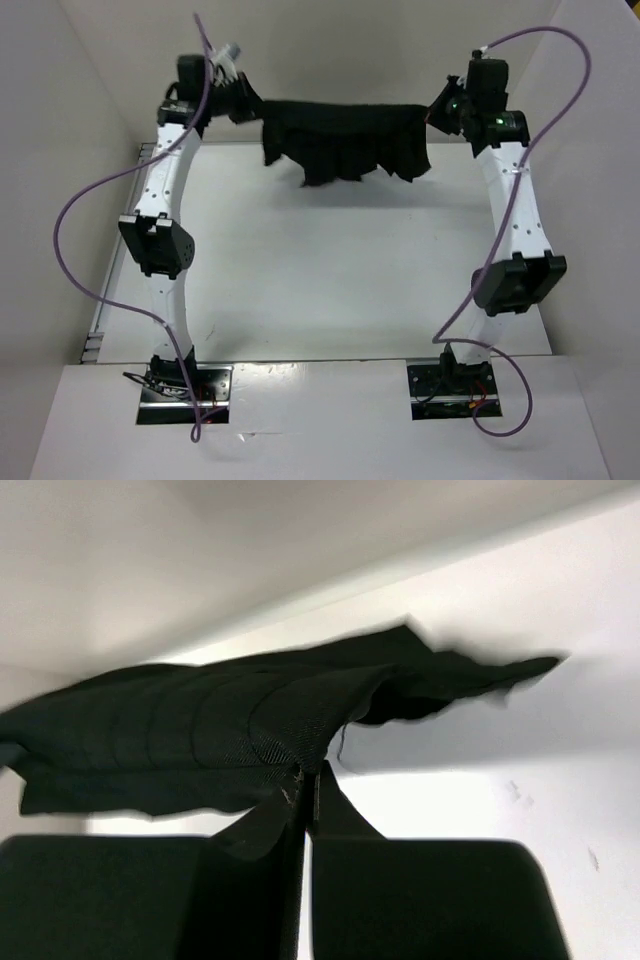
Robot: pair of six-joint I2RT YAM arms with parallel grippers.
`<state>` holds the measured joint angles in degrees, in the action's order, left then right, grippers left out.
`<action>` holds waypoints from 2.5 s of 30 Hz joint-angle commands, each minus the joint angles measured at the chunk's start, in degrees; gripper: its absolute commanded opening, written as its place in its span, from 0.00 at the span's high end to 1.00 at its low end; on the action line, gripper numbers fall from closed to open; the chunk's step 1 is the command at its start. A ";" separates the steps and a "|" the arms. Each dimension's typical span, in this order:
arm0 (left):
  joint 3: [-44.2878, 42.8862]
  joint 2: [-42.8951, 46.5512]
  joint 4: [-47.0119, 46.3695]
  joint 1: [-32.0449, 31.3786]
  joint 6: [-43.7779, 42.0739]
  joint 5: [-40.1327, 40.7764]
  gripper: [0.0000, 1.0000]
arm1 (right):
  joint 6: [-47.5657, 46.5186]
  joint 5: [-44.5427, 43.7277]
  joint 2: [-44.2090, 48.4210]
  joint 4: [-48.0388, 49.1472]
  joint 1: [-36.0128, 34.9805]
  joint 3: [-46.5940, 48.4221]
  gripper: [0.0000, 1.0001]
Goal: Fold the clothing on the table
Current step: Flatten the skirt out
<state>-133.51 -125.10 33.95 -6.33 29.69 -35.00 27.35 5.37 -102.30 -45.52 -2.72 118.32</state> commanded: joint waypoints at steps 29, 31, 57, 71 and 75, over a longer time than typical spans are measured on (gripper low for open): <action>55.64 53.66 -8.29 5.62 -1.22 -20.98 0.97 | -2.84 11.94 42.91 5.06 -1.23 -30.16 1.00; 55.64 46.57 -9.86 5.62 -1.91 -20.10 0.97 | -2.22 14.13 37.02 8.15 -1.23 -31.66 1.00; 46.46 25.32 -16.19 6.16 0.64 -22.92 0.92 | -3.80 13.16 27.13 10.63 -1.23 -41.44 1.00; 75.70 47.57 0.58 1.93 -7.28 -13.60 0.22 | 0.24 10.37 37.98 -16.09 -5.72 -49.25 0.54; 73.75 42.32 -6.69 1.93 -3.78 -13.60 0.29 | 0.24 11.33 32.18 -8.56 -6.24 -47.83 0.66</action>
<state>-58.87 -78.81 30.24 -4.69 25.56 -49.69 27.38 17.30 -65.76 -57.25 -8.38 69.60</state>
